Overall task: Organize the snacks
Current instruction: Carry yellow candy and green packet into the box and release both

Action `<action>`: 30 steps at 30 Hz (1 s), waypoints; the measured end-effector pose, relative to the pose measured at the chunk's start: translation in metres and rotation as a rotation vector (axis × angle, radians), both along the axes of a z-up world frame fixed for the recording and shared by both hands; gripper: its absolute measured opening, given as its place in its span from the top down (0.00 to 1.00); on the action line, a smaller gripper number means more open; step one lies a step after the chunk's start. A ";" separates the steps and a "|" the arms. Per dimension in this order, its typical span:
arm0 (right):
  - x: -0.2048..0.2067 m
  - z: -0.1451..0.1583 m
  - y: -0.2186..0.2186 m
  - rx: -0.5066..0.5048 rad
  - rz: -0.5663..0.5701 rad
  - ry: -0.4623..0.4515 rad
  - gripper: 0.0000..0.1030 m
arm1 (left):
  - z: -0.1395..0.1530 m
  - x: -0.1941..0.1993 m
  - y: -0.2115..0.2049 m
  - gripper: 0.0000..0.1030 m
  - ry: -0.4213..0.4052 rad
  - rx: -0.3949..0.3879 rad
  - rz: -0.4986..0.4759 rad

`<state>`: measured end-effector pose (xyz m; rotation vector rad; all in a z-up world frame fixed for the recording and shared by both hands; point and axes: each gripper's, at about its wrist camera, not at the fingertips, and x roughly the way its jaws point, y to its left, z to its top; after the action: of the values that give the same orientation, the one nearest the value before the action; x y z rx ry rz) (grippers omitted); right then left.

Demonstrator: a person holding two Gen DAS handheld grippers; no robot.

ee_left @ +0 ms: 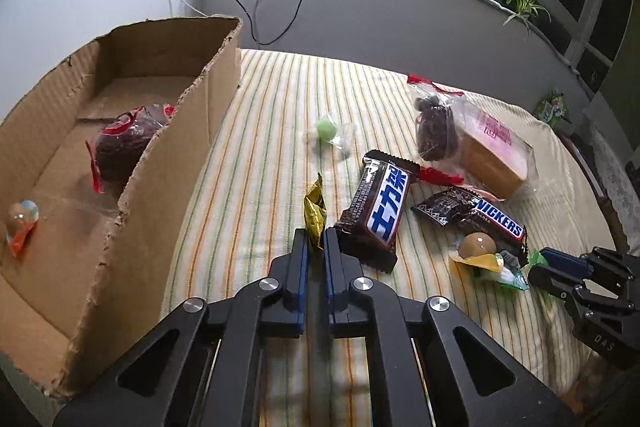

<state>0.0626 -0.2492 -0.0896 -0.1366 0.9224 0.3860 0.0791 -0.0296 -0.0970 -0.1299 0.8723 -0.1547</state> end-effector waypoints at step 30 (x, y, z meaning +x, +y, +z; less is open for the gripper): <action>-0.007 0.069 0.064 -0.003 0.086 -0.143 0.77 | 0.054 -0.045 0.059 0.95 -0.177 -0.088 0.042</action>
<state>0.0561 -0.1851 -0.0203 -0.2041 0.7781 0.4491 0.0340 0.0292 -0.0435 -0.2133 0.6857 -0.1626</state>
